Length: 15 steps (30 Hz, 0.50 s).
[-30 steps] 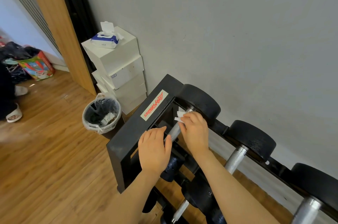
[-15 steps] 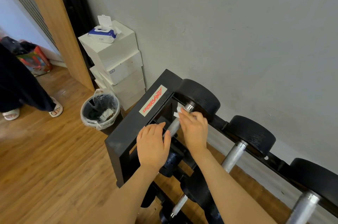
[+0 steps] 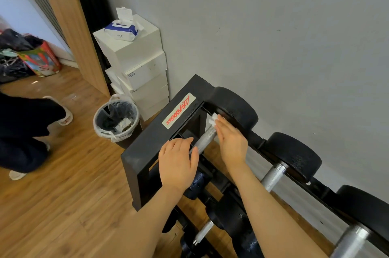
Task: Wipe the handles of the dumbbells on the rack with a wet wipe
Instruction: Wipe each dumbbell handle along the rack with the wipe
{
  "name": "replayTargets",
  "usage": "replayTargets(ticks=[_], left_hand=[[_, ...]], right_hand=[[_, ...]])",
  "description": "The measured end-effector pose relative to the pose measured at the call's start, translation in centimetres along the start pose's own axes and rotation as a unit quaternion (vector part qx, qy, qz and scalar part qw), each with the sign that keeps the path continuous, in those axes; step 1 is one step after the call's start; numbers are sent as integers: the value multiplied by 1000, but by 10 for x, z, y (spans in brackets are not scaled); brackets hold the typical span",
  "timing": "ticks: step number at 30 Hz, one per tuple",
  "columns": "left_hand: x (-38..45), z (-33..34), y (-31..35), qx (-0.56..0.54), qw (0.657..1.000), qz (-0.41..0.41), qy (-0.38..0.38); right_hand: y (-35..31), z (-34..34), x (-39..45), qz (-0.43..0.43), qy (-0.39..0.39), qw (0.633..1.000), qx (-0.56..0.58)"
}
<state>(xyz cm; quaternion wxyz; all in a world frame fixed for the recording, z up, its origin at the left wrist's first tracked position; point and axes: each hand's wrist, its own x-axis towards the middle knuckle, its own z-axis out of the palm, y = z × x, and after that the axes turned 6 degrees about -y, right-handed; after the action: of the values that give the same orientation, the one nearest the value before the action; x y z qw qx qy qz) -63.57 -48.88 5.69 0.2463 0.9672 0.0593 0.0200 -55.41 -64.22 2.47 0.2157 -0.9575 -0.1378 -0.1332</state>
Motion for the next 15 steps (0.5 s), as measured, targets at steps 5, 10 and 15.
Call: replayTargets(ticks=[5, 10, 15], left_hand=[[0, 1, -1, 8, 1000, 3, 1], [0, 4, -3, 7, 1000, 10, 9], [1, 6, -5, 7, 1000, 12, 9]], right_hand=[[-4, 8, -8, -37, 11, 999, 36], [-3, 4, 5, -12, 26, 997, 72], [-11, 11, 2, -1, 18, 996, 85]])
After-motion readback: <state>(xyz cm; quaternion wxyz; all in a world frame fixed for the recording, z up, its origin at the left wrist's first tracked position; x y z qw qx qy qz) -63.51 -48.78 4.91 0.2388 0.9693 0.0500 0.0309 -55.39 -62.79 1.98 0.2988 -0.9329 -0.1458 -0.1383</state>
